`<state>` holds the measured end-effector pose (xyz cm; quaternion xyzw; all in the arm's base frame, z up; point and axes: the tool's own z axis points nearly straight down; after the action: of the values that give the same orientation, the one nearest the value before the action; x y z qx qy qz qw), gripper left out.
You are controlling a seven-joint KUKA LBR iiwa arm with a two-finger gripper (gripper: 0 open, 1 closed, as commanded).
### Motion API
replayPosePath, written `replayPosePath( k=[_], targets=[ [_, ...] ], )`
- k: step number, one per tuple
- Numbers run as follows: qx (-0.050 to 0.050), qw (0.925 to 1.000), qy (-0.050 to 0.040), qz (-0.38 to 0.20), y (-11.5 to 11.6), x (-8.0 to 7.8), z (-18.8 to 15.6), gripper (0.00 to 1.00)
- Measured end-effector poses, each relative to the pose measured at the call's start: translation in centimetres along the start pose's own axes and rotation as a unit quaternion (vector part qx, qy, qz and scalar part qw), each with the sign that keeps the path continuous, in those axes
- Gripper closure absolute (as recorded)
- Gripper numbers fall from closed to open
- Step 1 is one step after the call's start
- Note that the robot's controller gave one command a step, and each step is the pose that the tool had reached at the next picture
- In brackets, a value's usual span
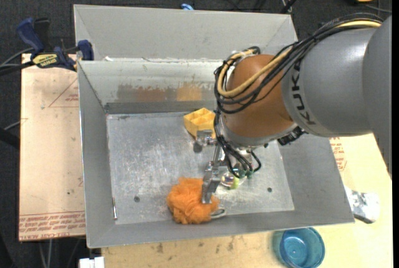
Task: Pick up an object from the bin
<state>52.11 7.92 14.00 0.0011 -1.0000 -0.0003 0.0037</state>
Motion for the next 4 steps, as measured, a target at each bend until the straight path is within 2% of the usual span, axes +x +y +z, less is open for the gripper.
replayPosePath(
  k=[1, 2, 3, 4],
  targets=[
    [0.000, 1.0000, -0.0035, 0.001, 0.0, -0.2, -0.4, 0.00],
    [0.000, 0.9992, -0.0070, -0.040, 1.7, 1.5, 3.7, 0.00],
    [0.001, 0.9937, -0.0038, -0.112, 3.4, 3.0, 3.2, 0.00],
    [0.001, 0.9648, -0.0049, -0.263, 6.0, 2.2, 3.3, 0.00]
  ],
)
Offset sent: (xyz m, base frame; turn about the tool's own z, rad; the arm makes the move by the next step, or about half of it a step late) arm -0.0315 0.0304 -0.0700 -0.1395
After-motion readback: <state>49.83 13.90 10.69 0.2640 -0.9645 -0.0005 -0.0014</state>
